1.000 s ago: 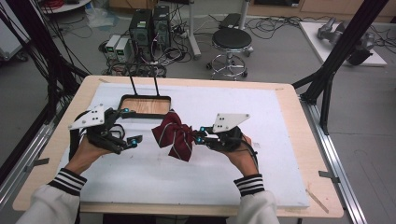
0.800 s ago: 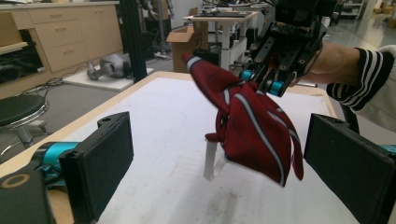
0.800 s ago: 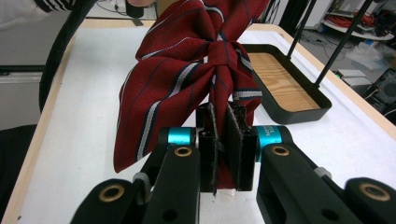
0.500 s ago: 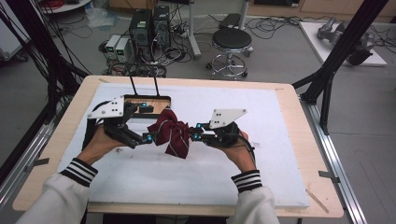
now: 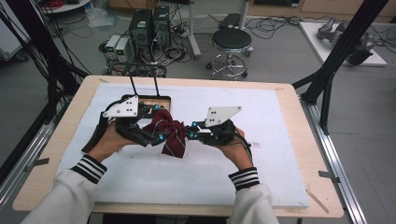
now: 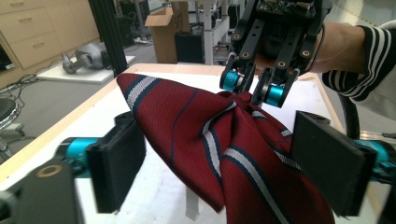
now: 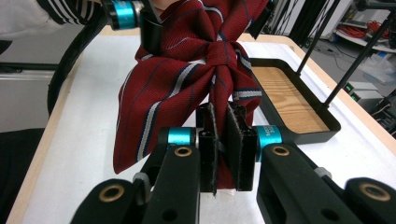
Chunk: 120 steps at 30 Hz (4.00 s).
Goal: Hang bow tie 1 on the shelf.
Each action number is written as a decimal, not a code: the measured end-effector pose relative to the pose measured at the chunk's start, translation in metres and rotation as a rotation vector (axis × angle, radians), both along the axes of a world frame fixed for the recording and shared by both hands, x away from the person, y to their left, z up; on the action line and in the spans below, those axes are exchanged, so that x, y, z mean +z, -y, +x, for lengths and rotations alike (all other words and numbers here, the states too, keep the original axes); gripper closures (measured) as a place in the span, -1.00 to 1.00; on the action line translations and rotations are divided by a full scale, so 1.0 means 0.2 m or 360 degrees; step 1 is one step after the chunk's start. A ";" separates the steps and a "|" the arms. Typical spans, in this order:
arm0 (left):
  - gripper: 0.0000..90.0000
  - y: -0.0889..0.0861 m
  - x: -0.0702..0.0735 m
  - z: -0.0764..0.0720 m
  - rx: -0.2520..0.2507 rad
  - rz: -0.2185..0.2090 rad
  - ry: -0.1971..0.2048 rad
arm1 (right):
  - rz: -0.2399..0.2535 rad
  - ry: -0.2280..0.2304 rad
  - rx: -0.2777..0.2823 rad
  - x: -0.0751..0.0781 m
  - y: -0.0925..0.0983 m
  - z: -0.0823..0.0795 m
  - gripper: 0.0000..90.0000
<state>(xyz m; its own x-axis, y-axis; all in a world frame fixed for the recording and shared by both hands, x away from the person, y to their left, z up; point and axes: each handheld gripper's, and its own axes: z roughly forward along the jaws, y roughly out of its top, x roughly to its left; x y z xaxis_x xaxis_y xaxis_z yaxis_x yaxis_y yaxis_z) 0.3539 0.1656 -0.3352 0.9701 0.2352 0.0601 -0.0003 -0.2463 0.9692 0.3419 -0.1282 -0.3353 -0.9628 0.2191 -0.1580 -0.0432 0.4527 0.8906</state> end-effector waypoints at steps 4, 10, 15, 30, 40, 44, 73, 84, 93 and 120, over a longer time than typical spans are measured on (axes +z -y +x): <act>-0.42 0.00 0.00 0.00 0.0001 0.0010 -0.0001 | -0.0009 -0.0002 -0.0001 0.00 -0.01 0.00 0.86; -0.06 0.00 -0.01 0.00 0.0015 -0.0008 0.0014 | -0.0012 0.0000 0.0003 -0.01 -0.02 0.00 0.86; 0.26 0.00 -0.01 -0.01 0.0013 -0.0007 0.0003 | -0.0030 -0.0012 -0.0007 -0.01 -0.02 0.00 0.86; 0.85 -0.03 -0.03 -0.04 0.0096 -0.0052 0.0014 | -0.0028 -0.0010 -0.0032 -0.01 -0.04 0.00 0.84; 0.85 -0.04 -0.02 -0.05 0.0108 -0.0059 0.0027 | -0.0026 0.0019 -0.0185 -0.03 -0.06 -0.01 -0.33; 0.85 -0.05 -0.01 -0.05 0.0118 -0.0057 0.0034 | -0.0042 0.0027 -0.0270 -0.04 -0.08 -0.01 -0.79; 0.85 -0.28 0.13 0.01 0.0312 -0.0087 0.0114 | 0.0322 0.0029 -0.0629 -0.04 0.24 -0.13 -0.79; 0.85 -0.44 0.20 0.06 0.0463 -0.0103 0.0138 | 0.0451 0.0060 -0.0769 -0.09 0.37 -0.20 -0.79; 0.85 -0.54 0.24 0.13 0.0546 -0.0074 0.0151 | 0.0543 0.0084 -0.0882 -0.18 0.47 -0.26 -0.79; 0.84 -0.86 0.31 0.32 0.0806 -0.0016 0.0126 | 0.0597 0.0135 -0.1076 -0.34 0.58 -0.35 -0.79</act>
